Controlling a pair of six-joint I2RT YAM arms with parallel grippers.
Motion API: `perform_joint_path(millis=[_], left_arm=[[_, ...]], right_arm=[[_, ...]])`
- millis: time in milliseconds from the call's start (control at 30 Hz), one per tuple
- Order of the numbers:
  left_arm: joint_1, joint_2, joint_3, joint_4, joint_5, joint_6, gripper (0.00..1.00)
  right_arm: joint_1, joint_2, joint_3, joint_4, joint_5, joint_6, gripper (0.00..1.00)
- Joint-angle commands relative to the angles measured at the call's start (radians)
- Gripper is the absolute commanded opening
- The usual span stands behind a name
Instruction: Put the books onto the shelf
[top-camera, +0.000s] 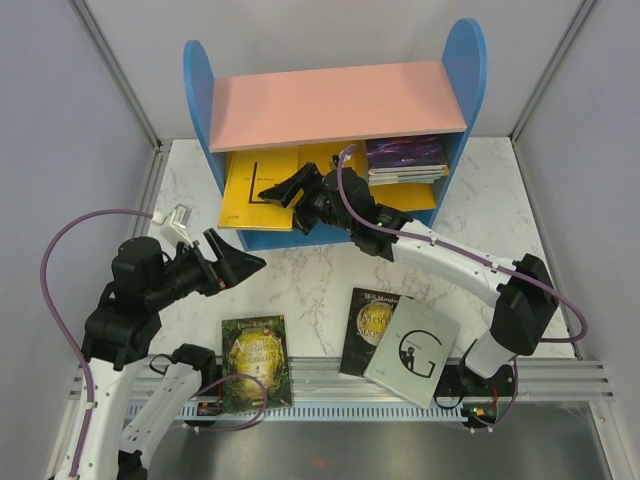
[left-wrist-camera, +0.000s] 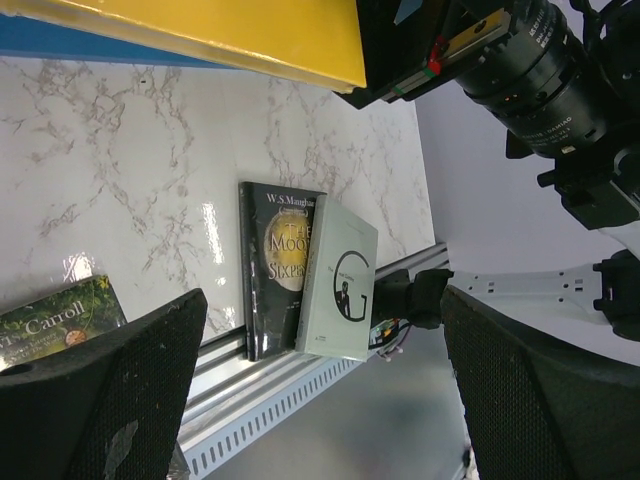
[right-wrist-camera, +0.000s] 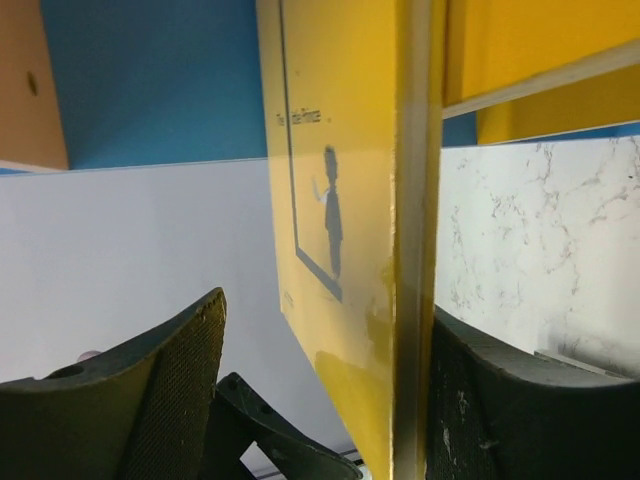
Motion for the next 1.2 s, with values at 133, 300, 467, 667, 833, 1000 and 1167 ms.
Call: perform_joint_path(millis=[133,300,467,667,833,1000,1167], left_arm=[[-0.002,0.000,-0.023,0.016,0.043,0.048,1.00],[-0.004,0.005,-0.040,0.045,0.052,0.037,1.00],[-0.004,0.006,-0.046,0.053,0.059,0.033,1.00],[-0.004,0.002,-0.056,0.056,0.063,0.027,1.00],[-0.004,-0.003,-0.055,0.055,0.069,0.024,1.00],[-0.004,-0.009,-0.040,0.047,0.077,0.024,1.00],[-0.004,-0.015,-0.029,0.032,0.079,0.028,1.00]], right_arm=[[0.010,0.014,0.019,0.000,-0.067,0.036,0.76],[0.033,0.021,-0.006,0.000,-0.125,0.049,0.75],[0.057,0.008,-0.009,-0.027,-0.137,0.048,0.72],[0.068,-0.028,-0.046,-0.035,-0.091,0.056,0.51],[0.068,-0.022,-0.050,-0.040,-0.048,0.059,0.36],[0.054,0.030,-0.015,-0.038,-0.036,0.068,0.33],[0.033,0.070,0.054,-0.038,-0.036,0.065,0.32]])
